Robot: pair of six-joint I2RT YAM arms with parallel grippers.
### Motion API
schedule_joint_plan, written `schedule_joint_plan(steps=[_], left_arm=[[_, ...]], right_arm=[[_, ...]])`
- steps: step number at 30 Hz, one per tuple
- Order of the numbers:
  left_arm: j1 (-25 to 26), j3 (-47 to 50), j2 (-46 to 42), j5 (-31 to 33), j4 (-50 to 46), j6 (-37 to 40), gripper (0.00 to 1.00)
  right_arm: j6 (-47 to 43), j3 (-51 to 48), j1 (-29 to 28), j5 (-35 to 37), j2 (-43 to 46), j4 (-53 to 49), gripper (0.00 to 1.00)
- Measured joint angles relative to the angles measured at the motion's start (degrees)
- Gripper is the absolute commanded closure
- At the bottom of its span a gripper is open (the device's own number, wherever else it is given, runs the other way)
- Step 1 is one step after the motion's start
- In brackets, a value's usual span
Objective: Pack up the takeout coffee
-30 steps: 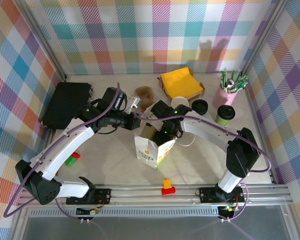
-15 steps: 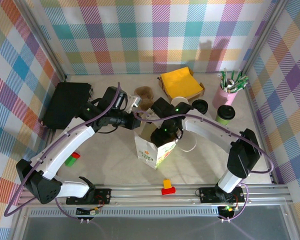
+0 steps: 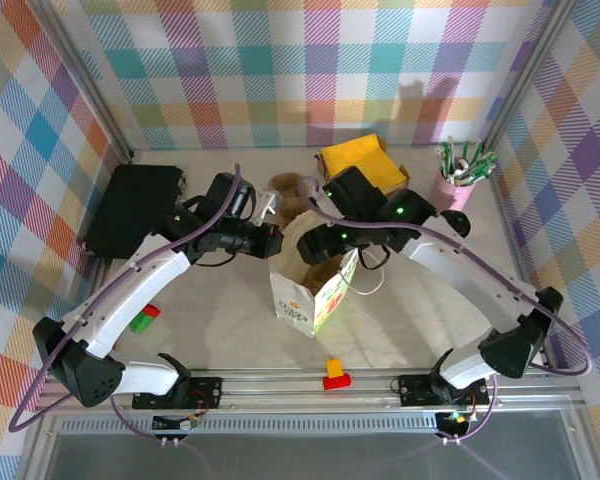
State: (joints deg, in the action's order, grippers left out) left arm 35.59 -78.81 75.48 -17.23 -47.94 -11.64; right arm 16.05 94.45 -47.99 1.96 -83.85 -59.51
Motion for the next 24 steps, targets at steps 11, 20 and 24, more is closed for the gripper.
schedule_joint_plan(steps=[11, 20, 24], left_arm=[[0.39, 0.0, -2.34, 3.04, -0.09, -5.6, 0.87], [0.66, -2.29, -2.73, 5.03, -1.86, -6.91, 0.77], [0.66, -4.13, -2.82, 6.05, -2.4, -7.04, 0.74]], right_arm=[[23.98, -7.37, 0.57, 7.56, 15.85, 0.63, 0.2], [30.75, -13.79, 3.54, 7.72, 15.96, 4.13, 0.2], [31.41, -13.79, 4.59, 6.34, 13.62, 5.53, 0.2]])
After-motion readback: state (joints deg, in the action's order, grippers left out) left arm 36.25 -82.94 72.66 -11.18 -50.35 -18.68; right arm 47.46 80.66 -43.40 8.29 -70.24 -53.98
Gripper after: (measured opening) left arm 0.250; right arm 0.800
